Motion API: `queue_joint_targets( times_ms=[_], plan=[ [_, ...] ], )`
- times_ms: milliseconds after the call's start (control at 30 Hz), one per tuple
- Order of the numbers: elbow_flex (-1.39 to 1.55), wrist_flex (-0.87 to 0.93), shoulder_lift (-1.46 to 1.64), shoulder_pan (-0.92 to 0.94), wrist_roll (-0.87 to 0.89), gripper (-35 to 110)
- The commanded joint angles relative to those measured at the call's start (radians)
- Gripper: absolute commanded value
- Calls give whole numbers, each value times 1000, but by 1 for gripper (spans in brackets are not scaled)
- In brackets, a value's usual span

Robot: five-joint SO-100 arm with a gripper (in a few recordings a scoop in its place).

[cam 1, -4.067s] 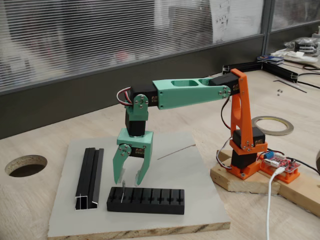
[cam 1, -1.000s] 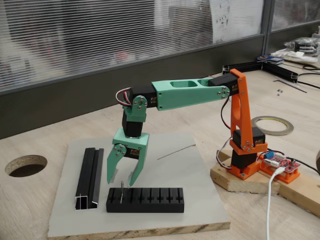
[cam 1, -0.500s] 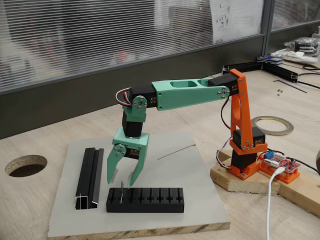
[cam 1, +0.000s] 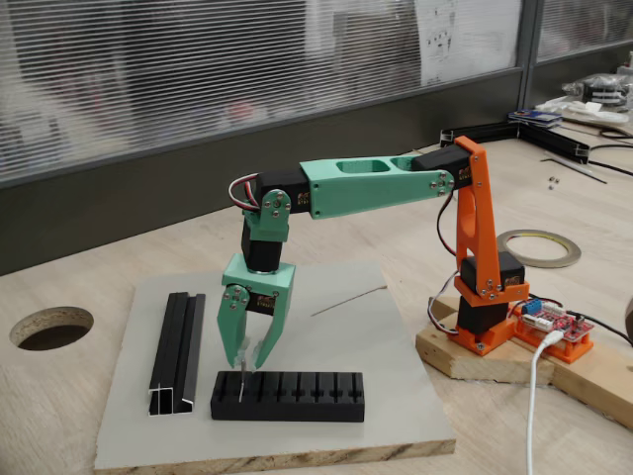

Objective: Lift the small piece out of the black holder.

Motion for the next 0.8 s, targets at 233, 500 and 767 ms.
queue_joint_targets(
  times_ms=[233,500,767],
  plan=[
    [11,8,8,-23,18,16],
    [11,8,8,-23,18,16],
    [3,8,-26,-21,12,16]
  ],
)
